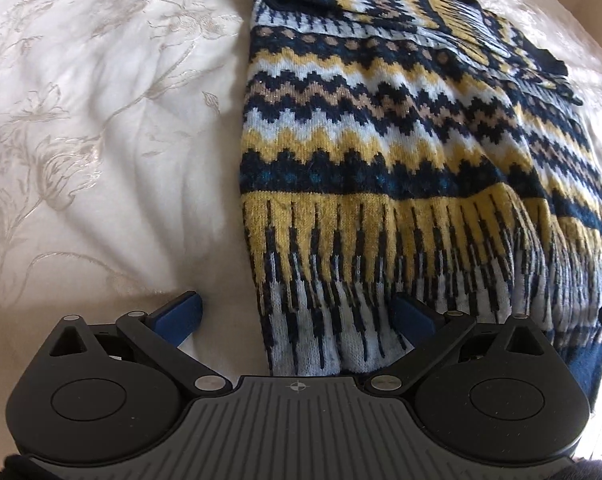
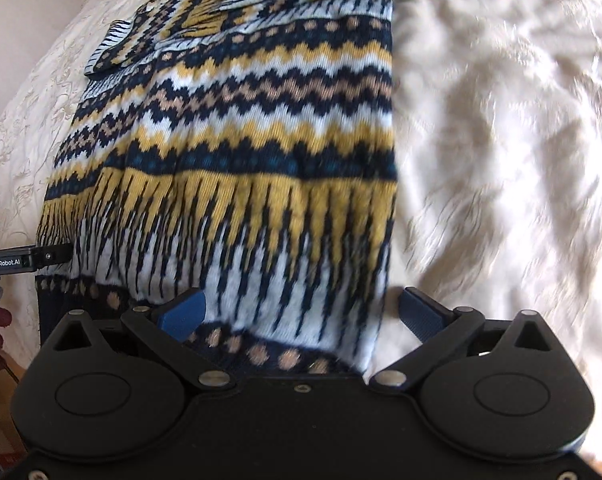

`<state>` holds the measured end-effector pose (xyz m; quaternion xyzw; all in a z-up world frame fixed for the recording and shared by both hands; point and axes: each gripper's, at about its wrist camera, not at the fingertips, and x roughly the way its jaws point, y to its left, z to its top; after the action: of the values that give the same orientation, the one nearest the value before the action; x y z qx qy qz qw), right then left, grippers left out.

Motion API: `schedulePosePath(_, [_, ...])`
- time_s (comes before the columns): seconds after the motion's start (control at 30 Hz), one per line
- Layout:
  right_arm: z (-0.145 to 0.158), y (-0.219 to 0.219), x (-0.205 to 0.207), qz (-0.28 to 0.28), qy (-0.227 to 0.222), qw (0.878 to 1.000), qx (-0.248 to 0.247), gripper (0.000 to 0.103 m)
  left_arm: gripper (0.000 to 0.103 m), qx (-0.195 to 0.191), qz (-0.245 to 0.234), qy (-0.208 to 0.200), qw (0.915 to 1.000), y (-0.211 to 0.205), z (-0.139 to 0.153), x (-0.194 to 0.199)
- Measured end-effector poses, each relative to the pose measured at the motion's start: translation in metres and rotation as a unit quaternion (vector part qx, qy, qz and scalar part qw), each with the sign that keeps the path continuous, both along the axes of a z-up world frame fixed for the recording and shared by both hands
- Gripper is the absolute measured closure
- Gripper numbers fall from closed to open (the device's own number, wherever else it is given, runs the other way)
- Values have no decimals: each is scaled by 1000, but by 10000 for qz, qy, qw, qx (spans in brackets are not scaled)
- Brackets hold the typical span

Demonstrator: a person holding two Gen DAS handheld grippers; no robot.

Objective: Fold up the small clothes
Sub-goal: 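Move both open grippers to the navy ribbed hem of the sweater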

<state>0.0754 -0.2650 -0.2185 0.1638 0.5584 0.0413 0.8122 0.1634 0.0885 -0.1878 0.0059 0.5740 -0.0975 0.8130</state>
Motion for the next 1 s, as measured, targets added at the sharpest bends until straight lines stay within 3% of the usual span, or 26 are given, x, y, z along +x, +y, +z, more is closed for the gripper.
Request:
schedulePosePath(0.33, [3, 25, -29, -146, 43, 9999, -20, 0, 1, 55, -157, -373, 9992, 1, 0, -14])
schedulePosePath(0.47, [4, 33, -34, -187, -45, 9998, -52, 0, 26, -55, -269, -631, 9976, 9, 16, -27])
schedulePosePath(0.6, [2, 36, -39, -292, -152, 9995, -20, 0, 27, 35, -518, -787, 9955, 17, 25, -55])
schedulePosePath(0.8, [-4, 31, -48, -481, -225, 9985, 137, 0, 29, 8, -653, -675, 9956, 25, 24, -89])
schedulePosePath(1.0, [-8, 24, -58, -542, -283, 9978, 259, 0, 29, 71, -970, -522, 9939, 7, 9, -97])
